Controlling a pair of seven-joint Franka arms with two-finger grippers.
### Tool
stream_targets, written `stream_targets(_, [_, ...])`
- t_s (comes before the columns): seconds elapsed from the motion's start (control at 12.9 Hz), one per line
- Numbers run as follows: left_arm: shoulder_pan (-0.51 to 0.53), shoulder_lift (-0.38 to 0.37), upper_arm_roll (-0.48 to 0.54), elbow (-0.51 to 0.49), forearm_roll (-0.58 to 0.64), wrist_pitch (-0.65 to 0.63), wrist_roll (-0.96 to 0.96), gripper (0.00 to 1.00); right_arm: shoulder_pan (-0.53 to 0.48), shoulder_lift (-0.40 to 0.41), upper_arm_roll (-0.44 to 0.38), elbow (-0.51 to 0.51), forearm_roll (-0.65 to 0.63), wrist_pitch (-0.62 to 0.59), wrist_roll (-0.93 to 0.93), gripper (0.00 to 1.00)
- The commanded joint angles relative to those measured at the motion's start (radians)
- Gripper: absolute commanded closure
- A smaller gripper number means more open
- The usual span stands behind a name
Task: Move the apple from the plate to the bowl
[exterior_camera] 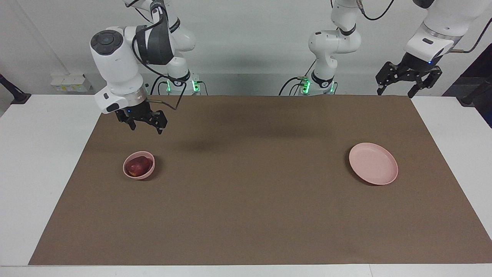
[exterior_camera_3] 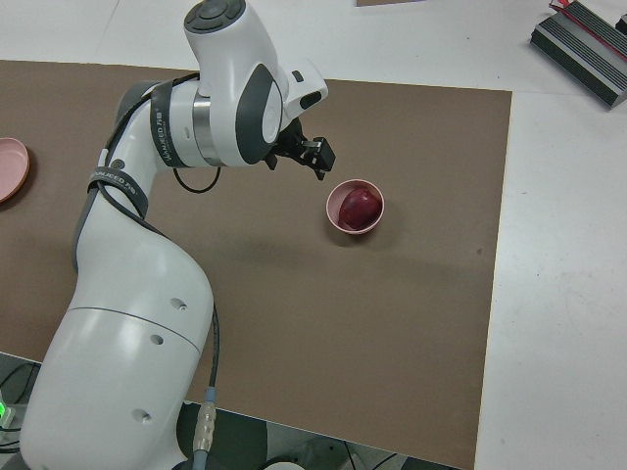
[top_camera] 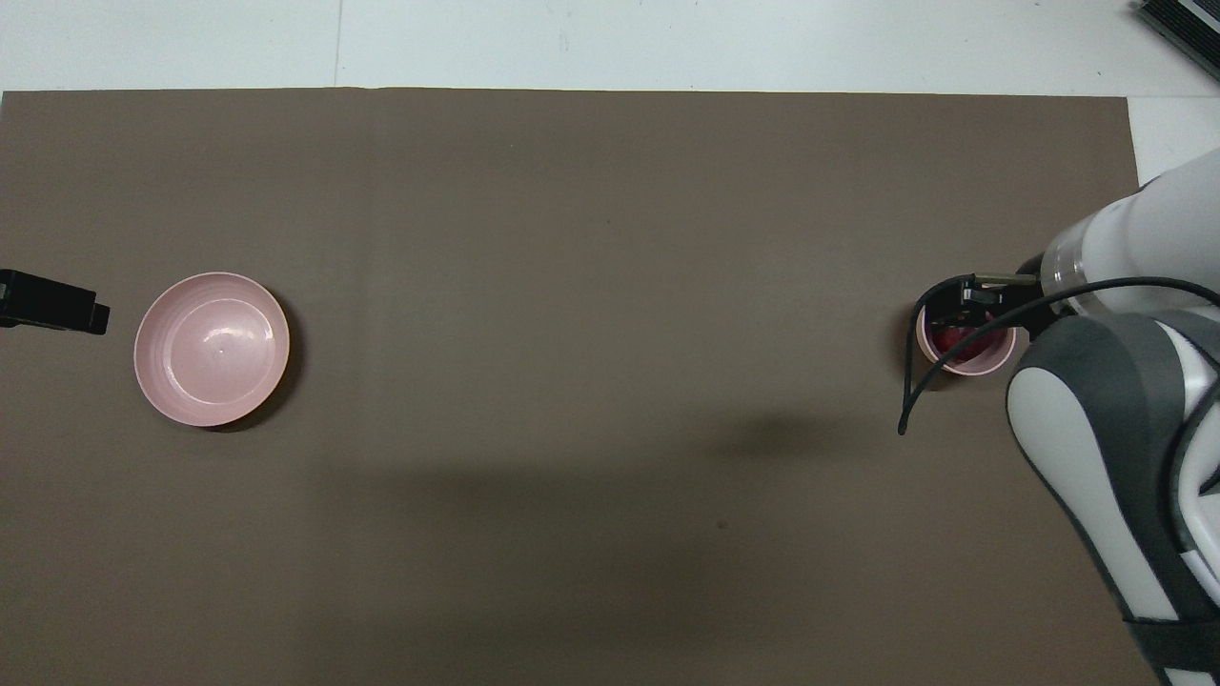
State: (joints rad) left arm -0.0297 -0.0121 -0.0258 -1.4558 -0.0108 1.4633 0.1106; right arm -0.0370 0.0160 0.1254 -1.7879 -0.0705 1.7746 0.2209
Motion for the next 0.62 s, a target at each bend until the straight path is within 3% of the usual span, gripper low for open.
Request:
stream_targets(0.0, [-0.007,0.009,0.027,0.032,0.026,-0.011,0.004,0.0,-0.03,-0.017,-0.007,0.062,0.018,-0.079,-0.132,0.0])
stream_targets(0.54, [0.02,0.006,0.03,0.023,0.019,-0.015,0.009,0.0,-0.034,-0.022,-0.01,0.258,0.063,-0.308,-0.107,0.0])
